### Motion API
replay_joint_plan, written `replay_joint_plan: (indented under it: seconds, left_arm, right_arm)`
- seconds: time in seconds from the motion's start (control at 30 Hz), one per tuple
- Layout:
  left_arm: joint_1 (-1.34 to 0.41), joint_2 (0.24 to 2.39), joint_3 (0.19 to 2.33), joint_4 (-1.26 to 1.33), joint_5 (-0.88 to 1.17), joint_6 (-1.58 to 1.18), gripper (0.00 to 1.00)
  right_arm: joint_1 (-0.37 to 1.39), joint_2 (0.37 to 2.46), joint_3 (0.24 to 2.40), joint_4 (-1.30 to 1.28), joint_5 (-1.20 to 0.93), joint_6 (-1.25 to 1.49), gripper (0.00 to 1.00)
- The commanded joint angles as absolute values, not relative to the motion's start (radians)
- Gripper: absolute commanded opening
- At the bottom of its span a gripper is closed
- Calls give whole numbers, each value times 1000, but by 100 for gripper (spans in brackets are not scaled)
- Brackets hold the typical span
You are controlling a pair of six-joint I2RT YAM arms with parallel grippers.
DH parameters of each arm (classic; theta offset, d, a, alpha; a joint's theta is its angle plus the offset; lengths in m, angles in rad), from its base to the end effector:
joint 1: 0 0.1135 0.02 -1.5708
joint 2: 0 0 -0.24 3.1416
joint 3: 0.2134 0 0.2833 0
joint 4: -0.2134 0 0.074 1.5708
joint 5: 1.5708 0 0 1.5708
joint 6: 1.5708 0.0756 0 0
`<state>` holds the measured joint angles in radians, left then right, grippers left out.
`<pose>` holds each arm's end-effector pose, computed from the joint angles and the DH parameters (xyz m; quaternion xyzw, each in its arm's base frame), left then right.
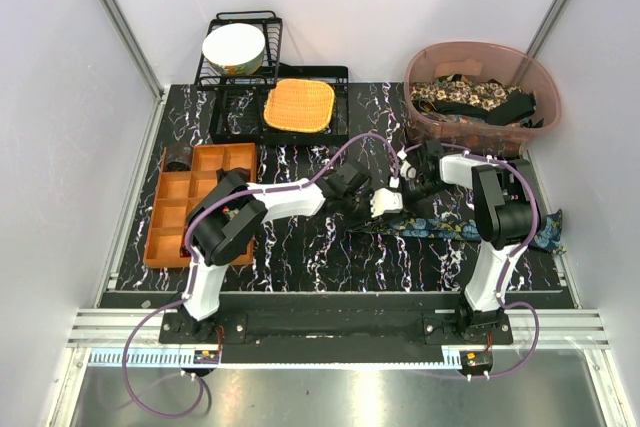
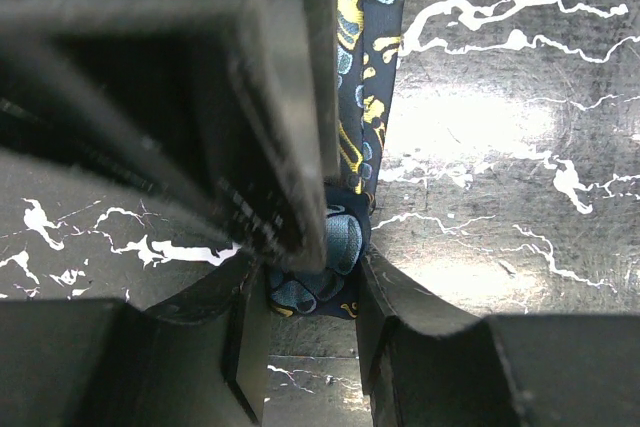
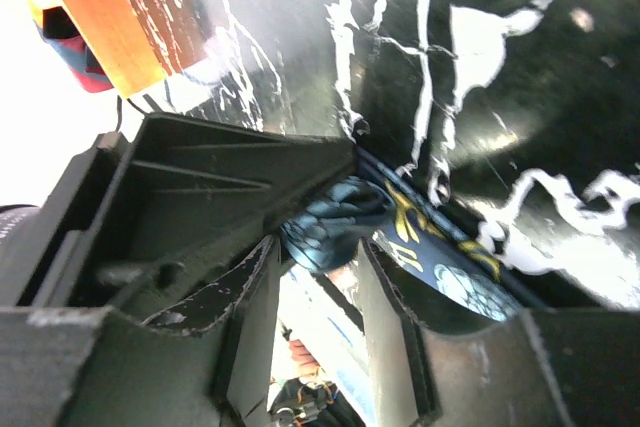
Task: Roll the ties
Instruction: Roll the tie at the center of the board.
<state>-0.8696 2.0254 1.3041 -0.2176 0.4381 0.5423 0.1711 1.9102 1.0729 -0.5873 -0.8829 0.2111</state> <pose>0.2704 -0.3699 0.0764 0.6533 0.6622 -0.2532 0.2656 0.3326 0.1167 0.0536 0.0132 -0.9022 -0.4309 0.0161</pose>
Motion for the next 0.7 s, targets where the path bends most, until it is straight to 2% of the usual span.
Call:
replay_joint_plan:
  seconds: [0.0,0.07,0.1,0.2,0.23,0.3,0.4,0.43,0.5,0.53,0.67]
  left_arm:
    - [-867,2114,1261,-431,299,583,1]
    - [-868,2111,1262,-433,301,581,1]
    - [-868,2111,1264,-436,304,581,1]
    - [-868,2111,1261,-436,316,574,2]
    - [-867,2111,1261,-434,319,572,3]
    - [-865,2111,1258,-431,333,563,5]
    - [-853,2097,1240,-396,383,534,19]
    - [-845,2088,1230,-353,405,526,30]
    - [-824,2066,1183,-286,468,487,38]
    - [-818,2048,1168,-220,480,476,44]
    - [-785,2039,1103,-62,575,413,54]
  right_arm:
    - [193,1882,1068,-525,-914,235,40]
    - [193,1890,1068,-523,-896,229,33]
    - [193,1896,1069,-523,-890,229,21]
    - [193,1899,1066,-546,-858,206,8]
    - [193,1902,1072,-563,-847,193,0]
    - [192,1902,1072,-595,-798,169,0]
    - [190,1901,1066,-612,-744,153,0]
    - [192,1904,1071,-617,-720,152,0]
    - [190,1923,1080,-637,-700,143,0]
    - [192,1928,1084,-641,-689,143,0]
    - [190,1944,1092,-661,-632,132,0]
